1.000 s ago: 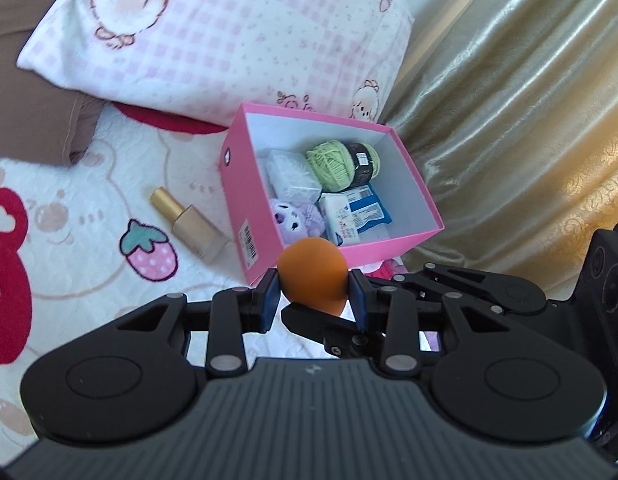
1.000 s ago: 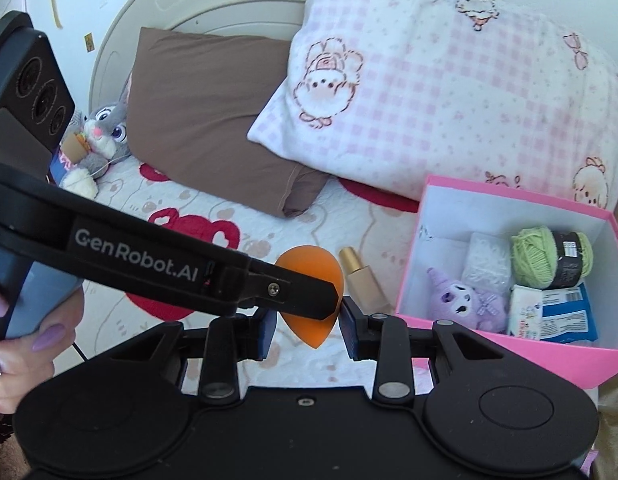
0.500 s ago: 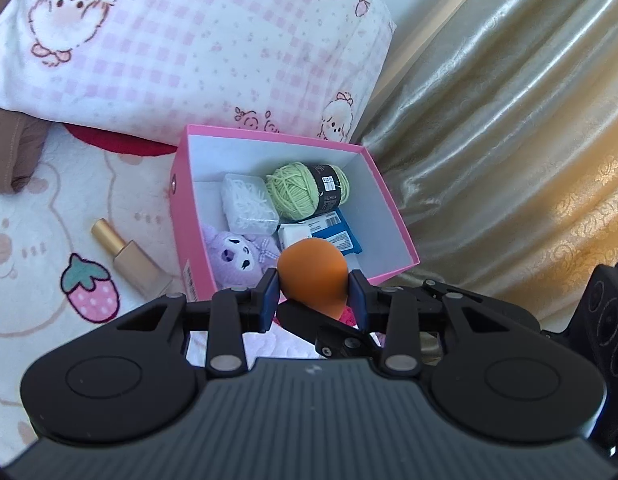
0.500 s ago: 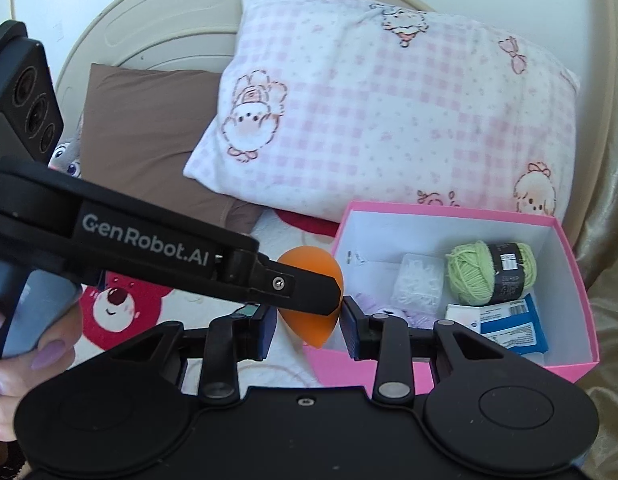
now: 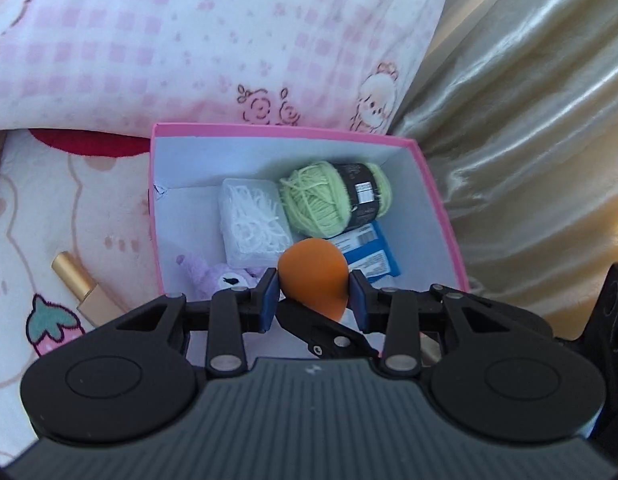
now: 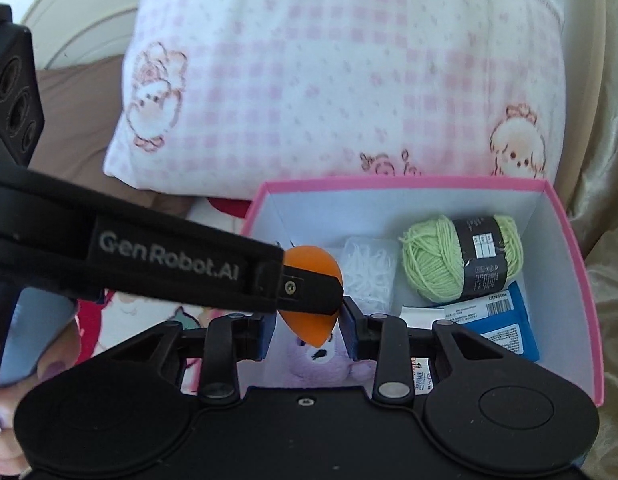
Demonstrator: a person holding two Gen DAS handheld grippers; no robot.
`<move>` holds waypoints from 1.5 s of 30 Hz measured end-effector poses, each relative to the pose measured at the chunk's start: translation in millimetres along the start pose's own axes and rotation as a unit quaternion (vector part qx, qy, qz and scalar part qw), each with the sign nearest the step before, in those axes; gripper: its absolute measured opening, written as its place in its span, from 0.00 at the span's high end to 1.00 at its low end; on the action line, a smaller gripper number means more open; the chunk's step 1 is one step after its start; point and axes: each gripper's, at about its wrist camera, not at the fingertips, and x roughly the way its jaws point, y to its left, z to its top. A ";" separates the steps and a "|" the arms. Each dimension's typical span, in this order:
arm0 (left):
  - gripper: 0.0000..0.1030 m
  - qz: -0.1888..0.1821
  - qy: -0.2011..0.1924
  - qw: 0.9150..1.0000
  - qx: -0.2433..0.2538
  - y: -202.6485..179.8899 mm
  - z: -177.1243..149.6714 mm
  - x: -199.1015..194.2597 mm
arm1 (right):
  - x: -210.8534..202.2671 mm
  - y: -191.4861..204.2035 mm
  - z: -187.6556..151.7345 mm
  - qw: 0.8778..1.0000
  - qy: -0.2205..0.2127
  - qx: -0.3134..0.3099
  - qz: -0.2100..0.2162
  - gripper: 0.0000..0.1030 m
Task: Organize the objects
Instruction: 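Lift the sponge with the left gripper and carry it into the pink box, then open the left gripper to drop the sponge beside the plush toy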
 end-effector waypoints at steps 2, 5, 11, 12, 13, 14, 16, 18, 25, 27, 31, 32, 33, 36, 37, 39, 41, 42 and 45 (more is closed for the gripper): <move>0.65 0.016 0.017 1.000 0.005 0.3 3.8 15.9 | 15.1 -8.9 2.0 1.000 0.021 0.011 0.003 0.62; 0.65 0.034 0.033 0.999 0.014 0.7 6.1 35.9 | 34.6 -20.1 1.9 0.999 0.046 0.023 0.008 0.62; 0.65 0.026 0.041 0.999 0.008 5.4 0.1 53.8 | 49.2 -27.5 -8.2 0.998 0.059 0.033 -0.006 0.63; 0.65 0.024 0.039 0.999 0.010 5.3 -3.1 54.4 | 48.7 -26.2 -11.2 0.998 0.054 0.029 -0.012 0.63; 0.65 0.023 0.038 0.999 0.011 5.4 -6.2 55.9 | 47.7 -24.0 -14.3 0.998 0.050 0.022 -0.020 0.63; 0.65 0.023 0.040 0.999 0.008 5.4 -6.2 58.9 | 47.6 -22.5 -17.2 0.998 0.048 0.018 -0.026 0.63; 0.65 0.018 0.043 0.999 -0.001 6.7 -5.4 63.7 | 49.9 -24.0 -20.3 0.998 0.046 0.017 -0.038 0.63; 0.65 0.015 0.040 0.999 -0.001 5.4 -4.7 68.1 | 51.2 -27.1 -20.2 0.997 0.045 0.024 -0.051 0.63; 0.66 0.015 0.022 0.999 -0.016 8.0 -1.7 71.0 | 58.6 -23.8 -15.8 0.996 0.038 0.001 -0.078 0.63; 0.67 0.010 0.024 0.999 -0.028 12.4 -0.8 66.8 | 59.3 -22.2 -16.5 0.996 0.041 -0.006 -0.079 0.63; 0.66 0.033 0.015 0.999 -0.015 12.0 -1.6 60.1 | 61.7 -27.8 -15.2 0.997 0.055 0.003 -0.046 0.63; 0.67 0.038 0.013 0.999 -0.013 12.2 -1.4 59.1 | 64.0 -28.7 -13.1 0.997 0.060 0.003 -0.040 0.63; 0.67 0.041 0.012 0.999 -0.012 13.2 -1.1 58.1 | 66.3 -30.3 -12.3 0.997 0.065 0.002 -0.034 0.62; 0.77 0.036 0.015 0.999 -0.023 18.5 0.5 62.8 | 69.2 -34.7 -11.5 0.997 0.071 0.006 -0.030 0.59; 0.77 0.034 0.015 0.999 -0.026 20.3 0.6 64.9 | 67.6 -35.9 -11.9 0.997 0.067 0.009 -0.031 0.54; 0.78 0.042 0.011 0.999 -0.025 20.7 0.0 67.8 | 62.1 -36.5 -13.3 0.998 0.064 0.007 -0.029 0.54; 0.78 0.049 0.010 0.998 -0.024 20.6 -1.1 67.4 | 53.7 -33.3 -14.6 0.998 0.055 -0.002 -0.038 0.54; 0.78 0.053 0.011 0.998 -0.025 19.9 -1.7 65.5 | 48.9 -31.2 -15.2 0.998 0.050 -0.005 -0.044 0.54; 0.75 0.068 0.007 0.998 -0.016 15.2 -3.0 54.6 | 34.1 -26.2 -16.1 0.998 0.036 -0.007 -0.045 0.54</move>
